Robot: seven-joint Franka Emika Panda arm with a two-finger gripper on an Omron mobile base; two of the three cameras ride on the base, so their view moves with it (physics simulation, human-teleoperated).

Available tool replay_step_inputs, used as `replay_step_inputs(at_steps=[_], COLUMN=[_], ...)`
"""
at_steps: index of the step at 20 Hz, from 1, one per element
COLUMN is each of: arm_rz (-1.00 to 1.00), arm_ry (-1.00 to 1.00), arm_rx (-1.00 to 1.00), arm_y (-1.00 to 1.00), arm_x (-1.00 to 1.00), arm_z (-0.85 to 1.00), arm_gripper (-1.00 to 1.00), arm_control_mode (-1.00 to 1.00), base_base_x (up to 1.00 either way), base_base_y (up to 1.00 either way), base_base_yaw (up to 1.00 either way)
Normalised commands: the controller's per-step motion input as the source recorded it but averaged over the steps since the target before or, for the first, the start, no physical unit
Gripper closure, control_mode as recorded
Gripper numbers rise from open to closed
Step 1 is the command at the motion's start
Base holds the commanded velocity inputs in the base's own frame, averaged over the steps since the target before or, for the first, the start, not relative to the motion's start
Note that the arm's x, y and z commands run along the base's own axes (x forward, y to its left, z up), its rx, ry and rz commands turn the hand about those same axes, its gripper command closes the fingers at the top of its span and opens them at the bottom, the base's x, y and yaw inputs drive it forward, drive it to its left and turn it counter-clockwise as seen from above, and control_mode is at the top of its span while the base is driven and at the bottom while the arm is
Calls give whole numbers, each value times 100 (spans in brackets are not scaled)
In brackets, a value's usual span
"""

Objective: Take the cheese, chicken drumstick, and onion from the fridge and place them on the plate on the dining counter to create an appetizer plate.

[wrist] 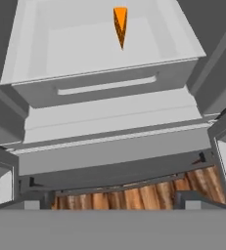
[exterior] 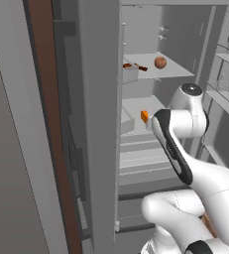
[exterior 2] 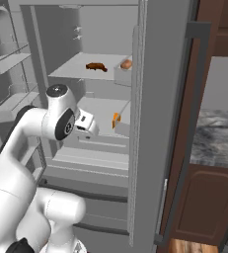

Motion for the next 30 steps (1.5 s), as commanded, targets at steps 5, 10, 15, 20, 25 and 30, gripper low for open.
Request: replay_step_inputs(at_steps=[5, 10, 15, 20, 25, 30], arm_rz=[0, 0, 0, 0, 0, 0], arm_ry=[-19, -17, -15, -11, -4, 2], arm_rx=[0, 0, 0, 0, 0, 0], arm_y=[-28, -7, 0, -7, -11, -3], arm_x=[36, 43, 44, 30, 34, 35], arm_z=[0, -7, -17, -22, -14, 0], arm_gripper=[-100, -100, -100, -100, -100, -100], arm_control_mode=[-100, -100, -100, -100, -100, -100], base_base_x=[0, 0, 0, 0, 0, 0], base_base_y=[0, 0, 0, 0, 0, 0], base_base_yaw=[0, 0, 0, 0, 0, 0])
